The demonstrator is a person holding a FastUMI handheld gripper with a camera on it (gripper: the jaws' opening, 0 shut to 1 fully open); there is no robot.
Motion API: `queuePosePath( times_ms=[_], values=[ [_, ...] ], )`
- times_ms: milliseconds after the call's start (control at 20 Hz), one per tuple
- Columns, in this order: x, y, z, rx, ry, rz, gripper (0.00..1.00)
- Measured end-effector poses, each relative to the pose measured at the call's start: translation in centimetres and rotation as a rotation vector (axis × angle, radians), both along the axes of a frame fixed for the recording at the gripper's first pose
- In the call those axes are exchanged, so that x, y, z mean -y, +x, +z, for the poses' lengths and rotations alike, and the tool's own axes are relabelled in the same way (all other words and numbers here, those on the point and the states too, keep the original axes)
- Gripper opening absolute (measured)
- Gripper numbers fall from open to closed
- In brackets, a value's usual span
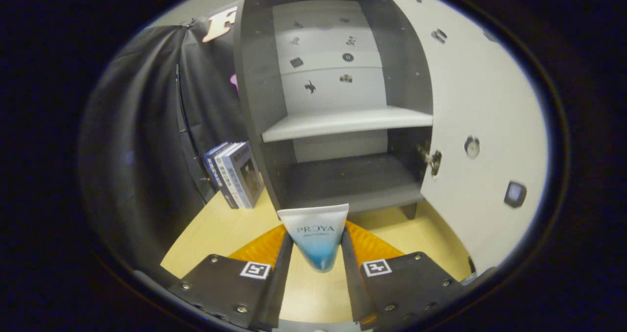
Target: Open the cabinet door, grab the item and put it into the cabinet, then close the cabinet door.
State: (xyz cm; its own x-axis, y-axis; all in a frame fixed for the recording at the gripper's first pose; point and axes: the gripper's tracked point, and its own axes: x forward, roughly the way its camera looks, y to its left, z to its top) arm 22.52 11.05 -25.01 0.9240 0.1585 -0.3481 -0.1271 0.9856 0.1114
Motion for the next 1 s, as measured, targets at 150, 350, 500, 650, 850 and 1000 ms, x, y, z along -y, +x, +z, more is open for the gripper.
queuePosePath(
  times_ms=[150,350,500,650,850,1000],
  values=[
    [0.8,3.6,7.0,0.120,-0.023,0.010,0.54],
    [1.8,9.1,13.3,0.231,-0.016,0.000,0.54],
    [2.4,13.5,16.0,0.302,-0.035,-0.010,0.54],
    [2.3,17.4,17.1,0.346,-0.024,-0.018,0.54],
    [2.7,21.2,16.0,0.325,-0.012,-0.038,0.54],
    [2.8,22.9,15.4,0.330,-0.024,-0.046,0.54]
  ],
)
